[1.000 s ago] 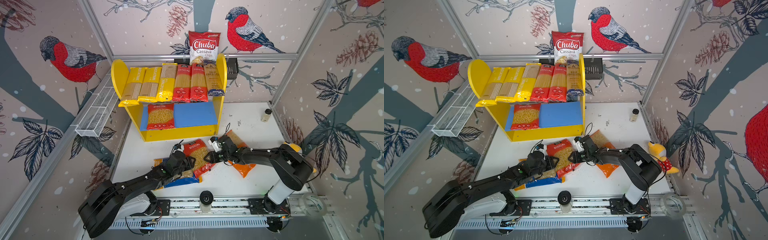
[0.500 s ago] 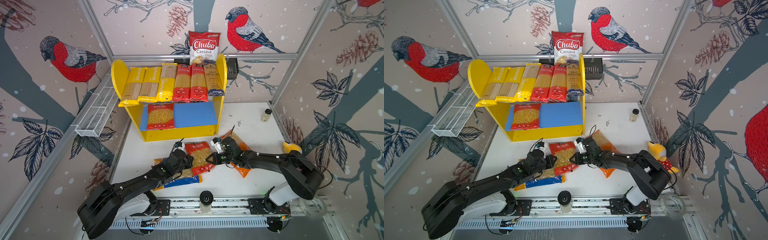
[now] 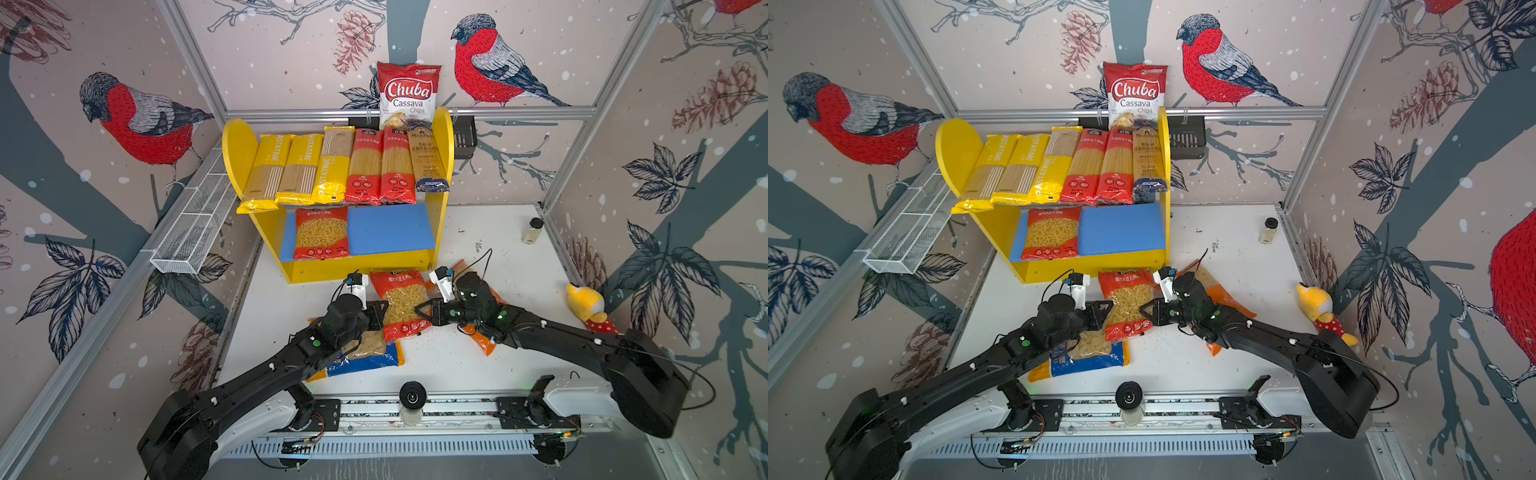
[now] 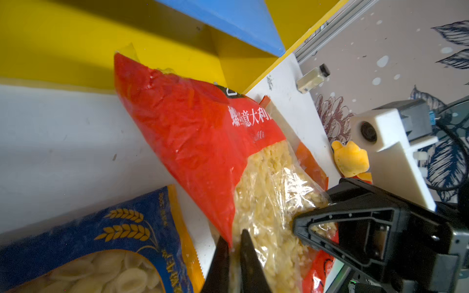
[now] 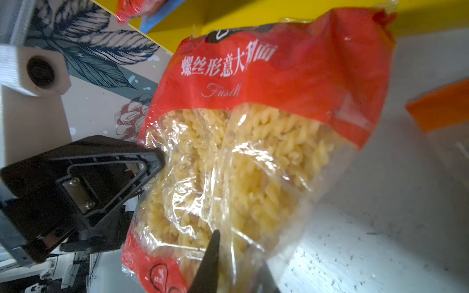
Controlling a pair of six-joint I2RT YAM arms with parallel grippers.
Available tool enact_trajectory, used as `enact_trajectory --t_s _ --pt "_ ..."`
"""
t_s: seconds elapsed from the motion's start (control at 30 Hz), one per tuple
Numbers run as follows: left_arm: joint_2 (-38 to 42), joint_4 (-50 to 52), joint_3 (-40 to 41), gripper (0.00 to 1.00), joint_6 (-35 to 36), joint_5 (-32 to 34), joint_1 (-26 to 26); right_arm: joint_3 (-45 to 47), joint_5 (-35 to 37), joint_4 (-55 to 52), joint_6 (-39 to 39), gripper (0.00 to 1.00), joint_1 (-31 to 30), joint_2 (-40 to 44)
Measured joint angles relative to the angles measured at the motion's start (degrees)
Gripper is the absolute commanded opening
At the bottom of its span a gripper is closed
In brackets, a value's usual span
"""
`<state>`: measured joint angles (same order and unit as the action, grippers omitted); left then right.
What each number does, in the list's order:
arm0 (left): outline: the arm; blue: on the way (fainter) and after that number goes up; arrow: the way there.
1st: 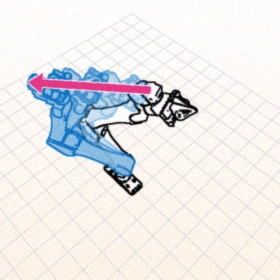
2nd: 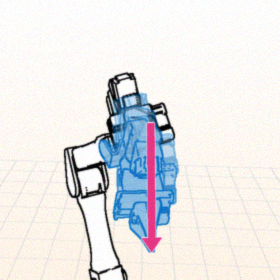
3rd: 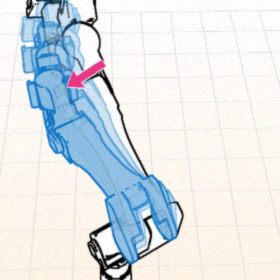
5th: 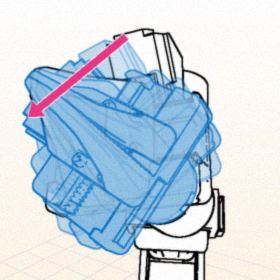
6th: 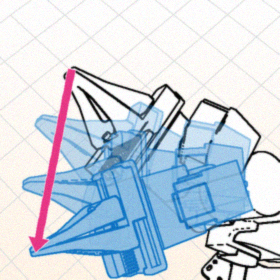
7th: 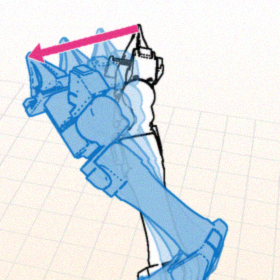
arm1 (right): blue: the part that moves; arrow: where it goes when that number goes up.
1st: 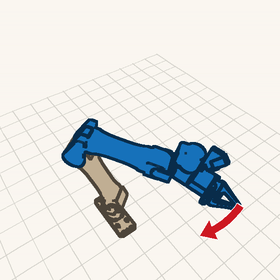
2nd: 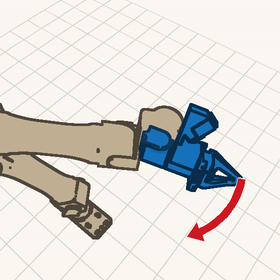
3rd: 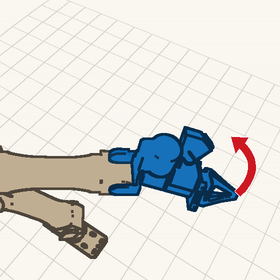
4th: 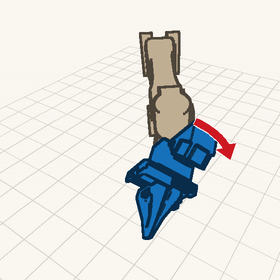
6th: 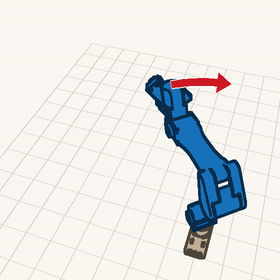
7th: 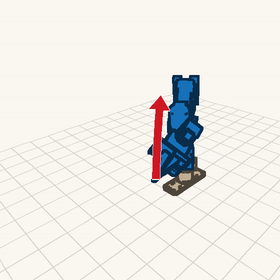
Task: Arrange pasta packages on shelves
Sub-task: Pick up the pasta bag from the center of the table.
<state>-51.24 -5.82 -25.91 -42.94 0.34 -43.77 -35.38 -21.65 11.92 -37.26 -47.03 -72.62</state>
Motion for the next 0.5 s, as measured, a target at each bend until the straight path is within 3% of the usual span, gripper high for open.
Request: enact_trajectory --t_s 0.23,0.5 --pt "2.84 3.50 -6.03 0.00 6.16 0.61 4.55 -3.28 4.85 4.57 0.02 0.00 -1.07 1.73" --pt "-3.41 1.22 -12.00 0.00 16.17 3.54 13.73 -15.39 9.75 12.04 1.25 0.00 -1.49 -11.91"
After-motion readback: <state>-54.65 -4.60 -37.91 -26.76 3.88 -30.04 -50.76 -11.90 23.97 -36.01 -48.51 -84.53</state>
